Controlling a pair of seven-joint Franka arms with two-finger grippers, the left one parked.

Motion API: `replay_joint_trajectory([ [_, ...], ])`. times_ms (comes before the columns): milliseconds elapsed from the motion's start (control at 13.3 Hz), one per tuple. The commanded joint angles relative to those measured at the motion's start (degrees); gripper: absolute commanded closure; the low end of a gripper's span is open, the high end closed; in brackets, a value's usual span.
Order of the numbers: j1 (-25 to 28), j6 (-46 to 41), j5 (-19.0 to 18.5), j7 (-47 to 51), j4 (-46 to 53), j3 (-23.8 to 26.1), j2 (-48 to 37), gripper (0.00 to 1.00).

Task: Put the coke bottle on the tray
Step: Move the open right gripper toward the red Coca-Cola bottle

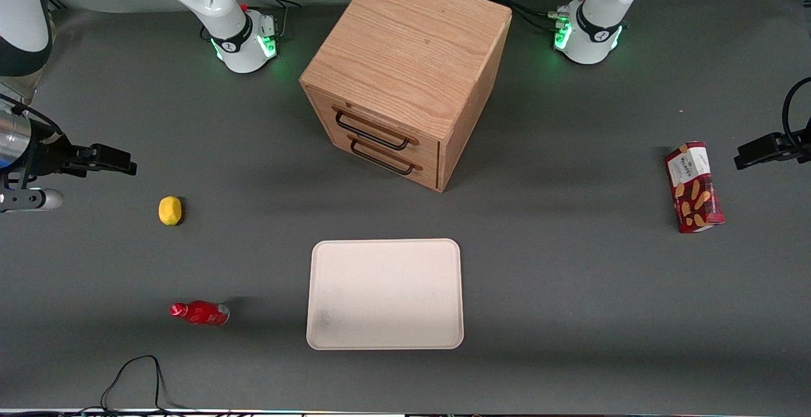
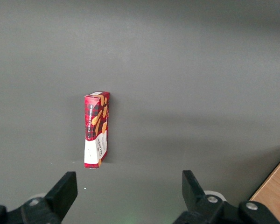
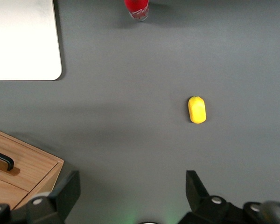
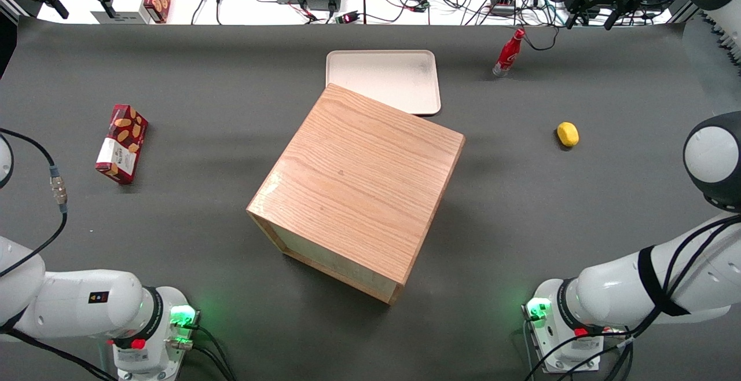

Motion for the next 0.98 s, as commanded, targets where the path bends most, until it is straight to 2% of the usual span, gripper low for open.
replay_joint_trajectory([
  [0,-0.8,-1.4,1.2,-0.6,1.9,0.5,0.8,0.00],
  [451,-0.8,-2.8,0.6,-0.5,4.0,0.5,1.1,0.00],
  [601,-0.8,-3.6,-2.0,0.6,4.7,0.6,1.2,0.00],
  [902,-0.8,-5.8,-2.5,0.7,9.2,0.5,3.3,0.00],
])
